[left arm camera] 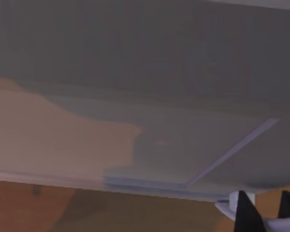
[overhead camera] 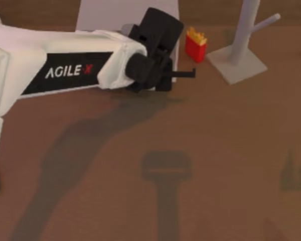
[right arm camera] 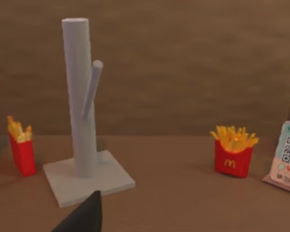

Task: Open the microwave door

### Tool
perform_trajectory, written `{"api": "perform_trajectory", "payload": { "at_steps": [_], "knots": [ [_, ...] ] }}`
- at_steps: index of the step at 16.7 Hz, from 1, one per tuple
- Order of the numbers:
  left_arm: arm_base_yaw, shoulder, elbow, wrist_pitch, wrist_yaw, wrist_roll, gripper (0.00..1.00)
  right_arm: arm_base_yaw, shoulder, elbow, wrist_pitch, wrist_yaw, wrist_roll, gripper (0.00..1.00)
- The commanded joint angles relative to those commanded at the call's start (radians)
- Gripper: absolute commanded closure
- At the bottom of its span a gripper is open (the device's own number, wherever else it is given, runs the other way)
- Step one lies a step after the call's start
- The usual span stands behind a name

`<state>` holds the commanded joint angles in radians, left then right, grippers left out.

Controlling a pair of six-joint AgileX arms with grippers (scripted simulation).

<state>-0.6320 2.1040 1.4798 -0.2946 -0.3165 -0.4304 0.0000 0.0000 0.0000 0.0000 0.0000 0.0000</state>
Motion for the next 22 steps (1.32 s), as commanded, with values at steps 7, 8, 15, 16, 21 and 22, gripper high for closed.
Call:
{"api": "perform_trajectory", "payload": {
  "at_steps": [7,8,15,16,21,22],
  "knots": [
    [0.000,0.000,0.000,0.000,0.000,0.000,1.00,0.000,0.000,0.000,0.000,0.000,0.000,0.00],
    [0.000,0.000,0.000,0.000,0.000,0.000,1.00,0.000,0.000,0.000,0.000,0.000,0.000,0.00],
    [0.000,-0.019,-0.029,0.019,0.021,0.023,1.00,0.000,0.000,0.000,0.000,0.000,0.000,0.00],
    [0.004,-0.028,-0.039,0.028,0.027,0.031,1.00,0.000,0.000,0.000,0.000,0.000,0.000,0.00],
    [0.008,-0.040,-0.066,0.041,0.039,0.053,1.00,0.000,0.000,0.000,0.000,0.000,0.000,0.00],
    [0.008,-0.040,-0.066,0.041,0.039,0.053,1.00,0.000,0.000,0.000,0.000,0.000,0.000,0.00]
  ]
}}
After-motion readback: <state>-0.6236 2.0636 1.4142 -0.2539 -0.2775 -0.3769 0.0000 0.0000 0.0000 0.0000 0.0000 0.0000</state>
